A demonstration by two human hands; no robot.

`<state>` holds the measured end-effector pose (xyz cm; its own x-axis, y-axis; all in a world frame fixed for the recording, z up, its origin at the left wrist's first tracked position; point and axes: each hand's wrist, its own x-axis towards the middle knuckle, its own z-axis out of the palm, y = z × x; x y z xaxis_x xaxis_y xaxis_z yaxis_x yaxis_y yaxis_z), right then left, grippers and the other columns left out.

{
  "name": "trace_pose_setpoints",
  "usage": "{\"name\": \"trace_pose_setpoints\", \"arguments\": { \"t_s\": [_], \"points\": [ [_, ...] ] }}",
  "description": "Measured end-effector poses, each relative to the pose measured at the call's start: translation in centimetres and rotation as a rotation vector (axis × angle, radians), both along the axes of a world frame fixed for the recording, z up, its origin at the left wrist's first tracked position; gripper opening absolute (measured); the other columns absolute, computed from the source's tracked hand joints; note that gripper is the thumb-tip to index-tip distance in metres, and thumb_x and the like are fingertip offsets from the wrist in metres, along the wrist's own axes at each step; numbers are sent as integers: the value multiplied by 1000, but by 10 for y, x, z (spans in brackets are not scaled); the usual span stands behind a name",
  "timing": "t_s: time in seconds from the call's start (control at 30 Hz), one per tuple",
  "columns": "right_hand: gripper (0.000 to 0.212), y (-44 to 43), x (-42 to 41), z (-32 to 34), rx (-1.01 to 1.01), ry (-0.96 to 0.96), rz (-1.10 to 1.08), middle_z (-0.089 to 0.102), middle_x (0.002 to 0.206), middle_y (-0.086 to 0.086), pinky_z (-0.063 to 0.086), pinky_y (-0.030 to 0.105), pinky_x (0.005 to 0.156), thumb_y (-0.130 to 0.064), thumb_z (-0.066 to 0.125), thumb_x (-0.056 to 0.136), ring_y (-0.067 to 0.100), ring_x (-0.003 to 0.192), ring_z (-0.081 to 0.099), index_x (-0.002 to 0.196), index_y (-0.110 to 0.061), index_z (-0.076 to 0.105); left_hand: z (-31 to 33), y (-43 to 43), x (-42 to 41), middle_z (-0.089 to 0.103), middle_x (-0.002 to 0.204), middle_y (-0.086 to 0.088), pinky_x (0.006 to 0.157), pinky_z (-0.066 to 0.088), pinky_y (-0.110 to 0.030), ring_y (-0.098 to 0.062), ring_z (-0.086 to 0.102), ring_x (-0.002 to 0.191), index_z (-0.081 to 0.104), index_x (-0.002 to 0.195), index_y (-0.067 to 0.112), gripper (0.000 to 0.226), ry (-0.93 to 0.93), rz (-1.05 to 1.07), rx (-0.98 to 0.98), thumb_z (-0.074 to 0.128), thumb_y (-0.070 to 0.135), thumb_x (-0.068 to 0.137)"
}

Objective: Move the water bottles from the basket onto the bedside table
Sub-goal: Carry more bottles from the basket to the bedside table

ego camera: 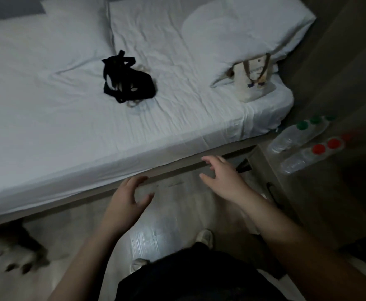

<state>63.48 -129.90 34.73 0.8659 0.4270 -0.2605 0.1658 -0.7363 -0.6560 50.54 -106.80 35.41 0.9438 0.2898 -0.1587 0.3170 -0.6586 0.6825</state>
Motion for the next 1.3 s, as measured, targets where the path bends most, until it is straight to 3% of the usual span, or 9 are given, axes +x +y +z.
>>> {"name": "trace_pose_setpoints", "arguments": {
  "t_s": [0.13,0.27,0.43,0.7,1.07,1.2,1.3],
  "points": [
    [42,70,-40,1,18,34,97,59,118,4,49,31,90,-25,64,85,17,99,59,125,-18,54,-1,57,-57,56,117,8,91,46,-30,-6,52,107,56,120,23,40,2,64,-1,68,25,82],
    [41,143,-91,-6,11,77,225,59,108,-2,52,36,88,-31,64,84,14,92,60,123,-25,54,-3,122,-126,56,114,7,91,44,-30,-9,53,107,57,119,20,38,13,190,-26,68,23,82],
    [41,234,-145,-6,-8,99,401,59,108,-2,51,32,88,-30,63,86,14,91,60,125,-24,53,-5,191,-209,56,116,8,92,43,-29,-4,49,106,57,120,20,39,6,363,-20,67,25,83],
    [43,366,-217,3,30,47,706,59,106,-1,47,28,85,-25,63,86,13,83,56,127,-19,53,-8,251,-319,58,115,5,93,45,-30,-10,55,108,58,118,20,38,-33,620,-59,68,23,82],
    [43,488,-247,-7,-55,17,921,56,104,-6,50,31,86,-27,63,85,14,85,59,127,-23,52,-12,348,-365,56,109,4,82,41,-26,-12,54,100,59,117,18,36,-68,816,-32,67,22,83],
    [44,557,-260,-25,-82,42,961,54,106,-5,48,30,86,-28,62,87,13,84,56,129,-21,50,-28,407,-378,54,111,8,87,43,-28,-8,53,106,59,117,19,35,-61,844,-63,66,23,83],
    [44,620,-275,-38,-101,69,971,53,106,-6,46,28,85,-28,61,87,13,85,55,130,-21,49,-40,465,-387,55,112,4,82,43,-28,-9,53,103,59,117,20,34,-37,851,-80,66,22,83]
  ]
}}
